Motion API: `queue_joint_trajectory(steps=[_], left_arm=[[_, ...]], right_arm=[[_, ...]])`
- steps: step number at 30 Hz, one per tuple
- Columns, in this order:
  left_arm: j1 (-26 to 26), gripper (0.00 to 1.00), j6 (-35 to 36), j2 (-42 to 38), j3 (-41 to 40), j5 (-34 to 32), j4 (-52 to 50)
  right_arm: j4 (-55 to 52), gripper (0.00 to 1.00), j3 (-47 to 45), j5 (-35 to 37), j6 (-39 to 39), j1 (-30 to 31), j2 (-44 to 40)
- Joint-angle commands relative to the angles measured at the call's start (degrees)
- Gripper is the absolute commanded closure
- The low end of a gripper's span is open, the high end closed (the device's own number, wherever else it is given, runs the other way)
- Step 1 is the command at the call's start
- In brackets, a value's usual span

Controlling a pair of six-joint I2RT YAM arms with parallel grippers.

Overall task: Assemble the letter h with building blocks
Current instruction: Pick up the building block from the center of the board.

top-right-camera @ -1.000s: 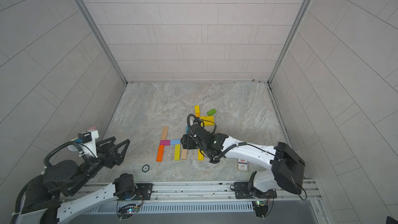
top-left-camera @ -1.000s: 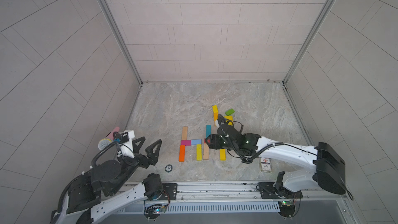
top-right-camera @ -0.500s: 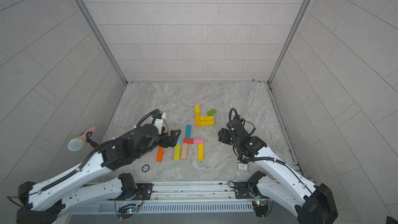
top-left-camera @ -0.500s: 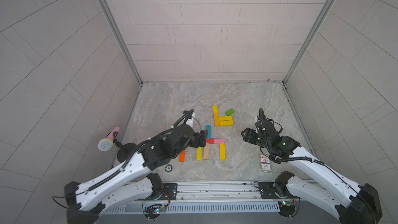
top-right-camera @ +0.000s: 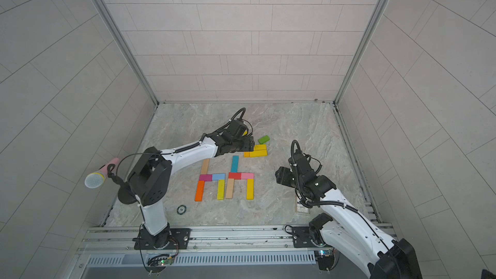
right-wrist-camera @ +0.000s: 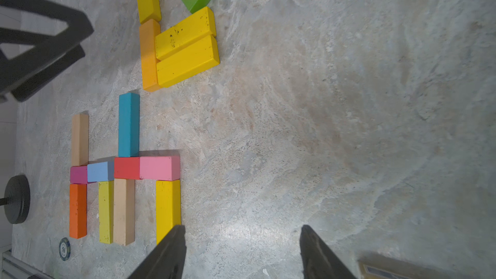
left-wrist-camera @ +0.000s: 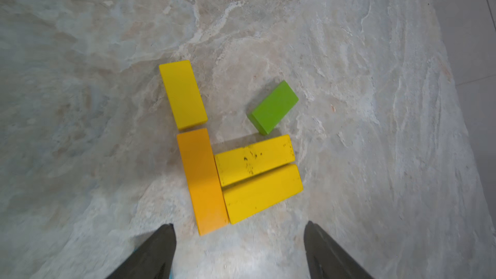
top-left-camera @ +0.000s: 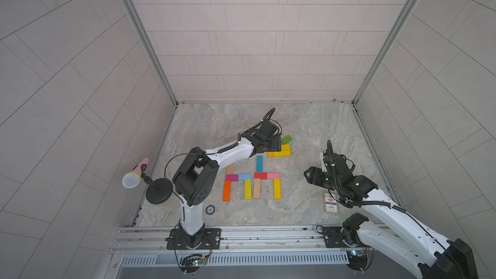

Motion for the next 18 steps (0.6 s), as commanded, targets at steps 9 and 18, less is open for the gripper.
queue_joint_trajectory(steps=[9, 18], left_arm=[[0.45, 0.36, 4.61, 5.36, 3.93, -4.21, -6.20], [0.11, 0.46, 6.94, 8.12, 4.35, -3.97, -7.15]], right_arm=[[0.17, 0.30, -1.02, -1.13, -1.55, -1.08, -0.78], [0.33, 0.30, -1.82, -1.92, -1.72, -2.04, -1.22]])
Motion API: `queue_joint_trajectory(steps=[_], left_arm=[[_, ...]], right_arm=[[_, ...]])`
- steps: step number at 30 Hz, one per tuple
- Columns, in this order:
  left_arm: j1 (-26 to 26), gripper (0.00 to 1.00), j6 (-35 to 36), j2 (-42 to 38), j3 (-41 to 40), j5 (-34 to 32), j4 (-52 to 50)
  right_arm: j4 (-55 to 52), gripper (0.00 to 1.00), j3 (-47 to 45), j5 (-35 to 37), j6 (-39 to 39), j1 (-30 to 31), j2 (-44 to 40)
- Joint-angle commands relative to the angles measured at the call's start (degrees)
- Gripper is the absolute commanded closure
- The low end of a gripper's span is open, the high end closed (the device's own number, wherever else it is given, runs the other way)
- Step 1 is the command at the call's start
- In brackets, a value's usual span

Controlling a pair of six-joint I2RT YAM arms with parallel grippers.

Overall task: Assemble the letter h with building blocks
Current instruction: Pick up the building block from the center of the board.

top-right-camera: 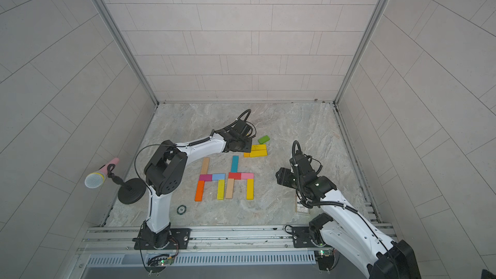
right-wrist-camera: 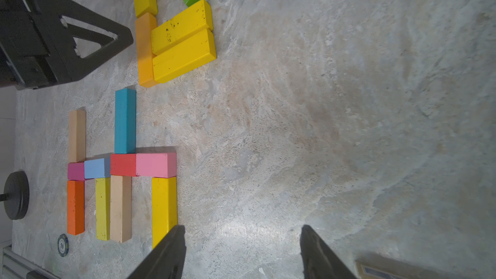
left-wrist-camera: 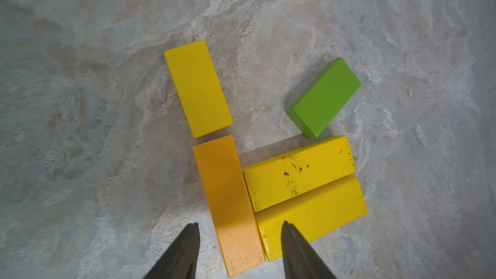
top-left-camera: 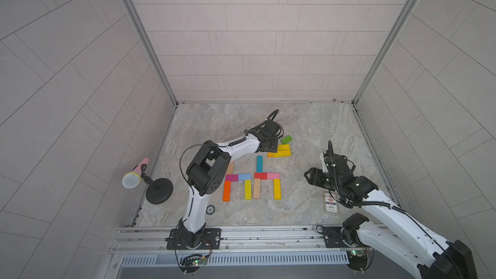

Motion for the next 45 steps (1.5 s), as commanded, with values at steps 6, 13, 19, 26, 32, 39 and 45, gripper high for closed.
queue_joint_trajectory(steps=[6, 13, 19, 26, 32, 39, 45], left_arm=[[-0.60, 0.46, 3.55, 2.95, 0.63, -0.51, -2.23], [-1.01, 0.51, 4.91, 4.79, 2.02, -5.23, -6.12], [-0.76, 0.55, 6.41, 6.53, 4.41, -12.00, -10.60], [-0.55, 0.43, 7.70, 6.27, 5.82, -9.43, -9.86], [-0.28, 0.54, 8.81, 11.14, 12.16, -11.06, -15.10], [-0.35, 0.75, 7.86, 9.90, 13.16, -9.09, -14.67], [-4.19, 0.78, 2.42, -4.24, 7.26, -6.59, -9.38]], right_arm=[[-0.17, 0.30, -1.04, -0.72, -0.56, -0.90, -1.22], [-0.09, 0.30, -1.08, -1.07, -0.50, -1.35, -1.21], [-0.08, 0.30, -1.15, -1.47, -0.33, -1.64, -1.37], [0.09, 0.30, -1.13, -1.82, -0.28, -2.01, -1.55], [-0.17, 0.30, -1.06, -2.21, -0.20, -2.28, -1.79], [-0.92, 0.30, -0.79, -2.05, 0.15, -2.75, -2.66], [-2.64, 0.30, 0.19, -0.48, 0.42, -4.27, -4.67]])
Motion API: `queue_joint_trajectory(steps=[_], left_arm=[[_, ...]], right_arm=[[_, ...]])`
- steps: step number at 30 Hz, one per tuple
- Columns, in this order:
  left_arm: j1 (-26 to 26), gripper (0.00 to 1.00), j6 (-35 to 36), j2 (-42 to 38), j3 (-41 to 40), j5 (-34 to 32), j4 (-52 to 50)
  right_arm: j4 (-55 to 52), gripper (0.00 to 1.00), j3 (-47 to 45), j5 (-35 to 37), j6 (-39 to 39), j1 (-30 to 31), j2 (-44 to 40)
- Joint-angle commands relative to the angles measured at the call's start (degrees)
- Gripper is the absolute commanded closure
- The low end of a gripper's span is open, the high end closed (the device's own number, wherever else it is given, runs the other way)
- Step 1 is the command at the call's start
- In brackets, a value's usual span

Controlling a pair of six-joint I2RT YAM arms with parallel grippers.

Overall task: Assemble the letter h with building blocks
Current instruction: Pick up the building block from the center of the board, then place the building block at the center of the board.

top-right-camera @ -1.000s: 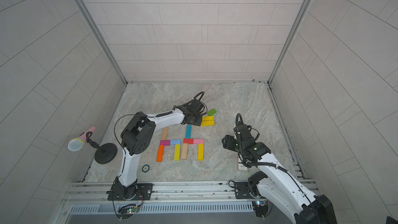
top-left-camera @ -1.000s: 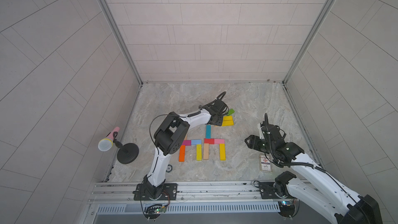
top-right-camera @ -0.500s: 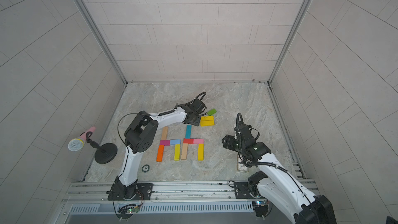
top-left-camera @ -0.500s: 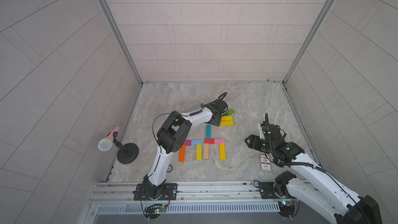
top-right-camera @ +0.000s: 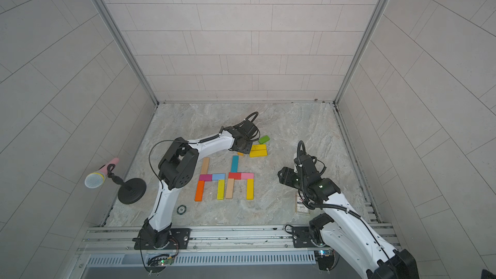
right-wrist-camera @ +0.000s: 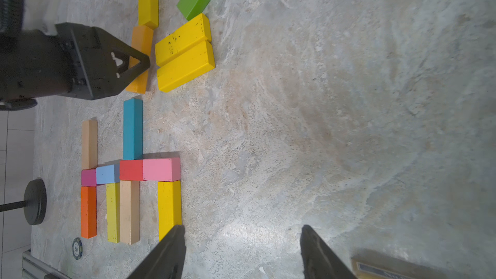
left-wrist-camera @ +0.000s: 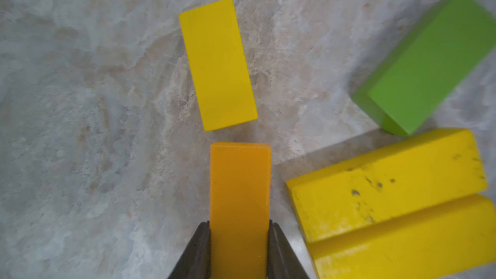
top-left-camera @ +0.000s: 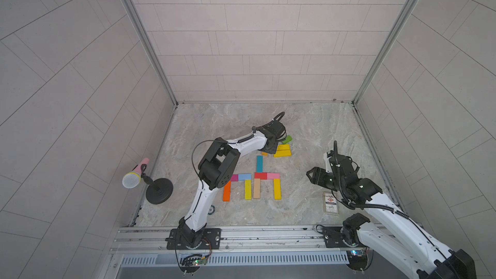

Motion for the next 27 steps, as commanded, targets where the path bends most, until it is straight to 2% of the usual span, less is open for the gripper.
queue_joint_trajectory(steps=[1, 8, 14, 18, 27], left_arm=[[-3.82, 0.78, -4.23, -11.31, -3.30, 1.80, 3.24], [-14.10, 0.82, -17.60, -19.26, -15.11, 8.06, 10.05], [-20.12, 0.84, -24.28, -13.86, -13.65, 13.08, 9.92], [-20.58, 0.86, -25.25, -9.61, -11.11, 14.19, 6.99], [-17.77, 0.88, -22.33, -1.95, -1.98, 8.98, -1.27]], right_arm=[[-2.33, 0.30, 0.91, 1.46, 0.35, -1.20, -1.53], [-4.74, 0.30, 1.09, 1.30, 0.09, -5.74, -4.44], [-5.98, 0.30, 0.19, 0.10, 0.17, -9.14, -6.93], [-6.34, 0.30, -0.20, -1.07, 0.27, -10.37, -7.99], [-6.60, 0.30, -0.54, -2.14, 0.31, -11.04, -8.65]])
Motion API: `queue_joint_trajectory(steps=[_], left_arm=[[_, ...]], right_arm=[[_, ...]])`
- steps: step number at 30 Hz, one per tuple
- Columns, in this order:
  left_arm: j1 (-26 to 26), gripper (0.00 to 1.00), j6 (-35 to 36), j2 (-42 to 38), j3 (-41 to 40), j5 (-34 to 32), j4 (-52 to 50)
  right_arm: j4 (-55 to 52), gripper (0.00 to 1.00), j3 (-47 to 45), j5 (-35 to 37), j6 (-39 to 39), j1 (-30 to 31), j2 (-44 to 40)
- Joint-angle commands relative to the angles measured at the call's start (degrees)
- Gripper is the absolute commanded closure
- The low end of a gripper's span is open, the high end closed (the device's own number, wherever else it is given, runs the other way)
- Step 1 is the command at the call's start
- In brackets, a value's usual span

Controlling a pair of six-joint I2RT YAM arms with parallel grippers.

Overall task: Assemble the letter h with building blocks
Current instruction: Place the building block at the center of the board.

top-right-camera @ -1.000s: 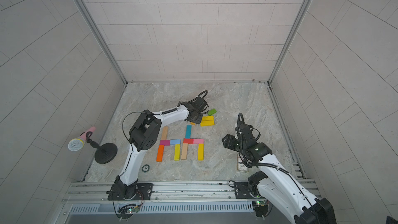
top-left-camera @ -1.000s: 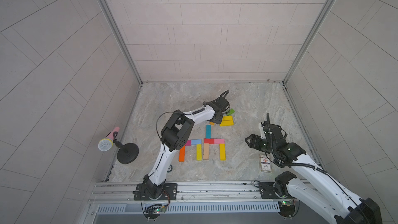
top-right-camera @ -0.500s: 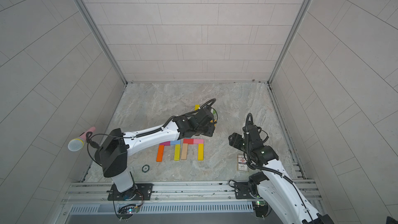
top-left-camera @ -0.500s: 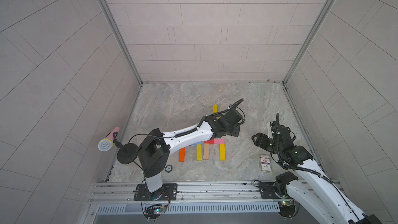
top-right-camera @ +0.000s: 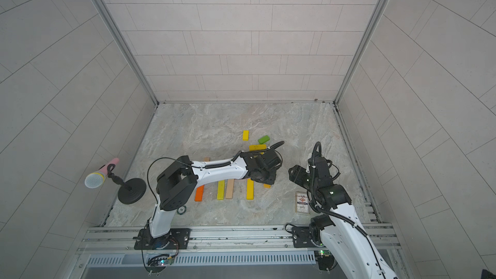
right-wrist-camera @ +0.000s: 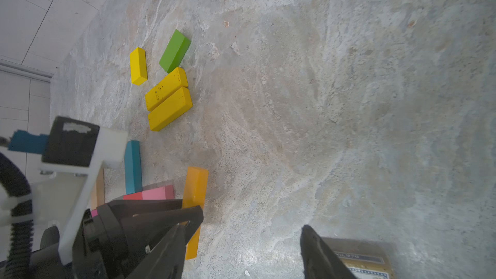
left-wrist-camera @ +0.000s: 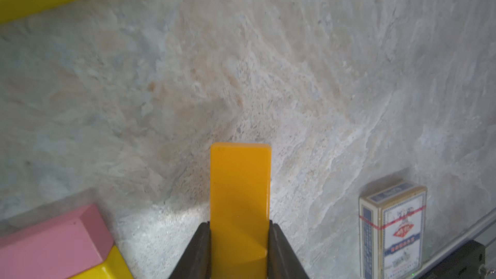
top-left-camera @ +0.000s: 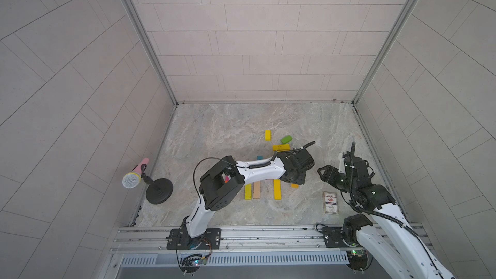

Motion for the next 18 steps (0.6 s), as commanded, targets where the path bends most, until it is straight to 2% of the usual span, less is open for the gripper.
queue_joint_trajectory(steps=[1, 13, 18], left_arm=[[2.05, 0.89, 1.11, 2.36, 3.52, -3.44, -4.82], [8.33, 0.91, 7.27, 11.87, 15.18, -8.96, -12.31], [9.32, 0.92, 8.36, 13.71, 21.18, -11.70, -16.13]], right_arm=[[-1.11, 0.30, -0.67, -0.33, 0.27, -0.37, -0.81], [-0.91, 0.30, -1.01, -0.45, -0.60, -1.05, -0.21], [-0.84, 0.30, -0.83, -0.42, -0.96, -1.34, 0.22]])
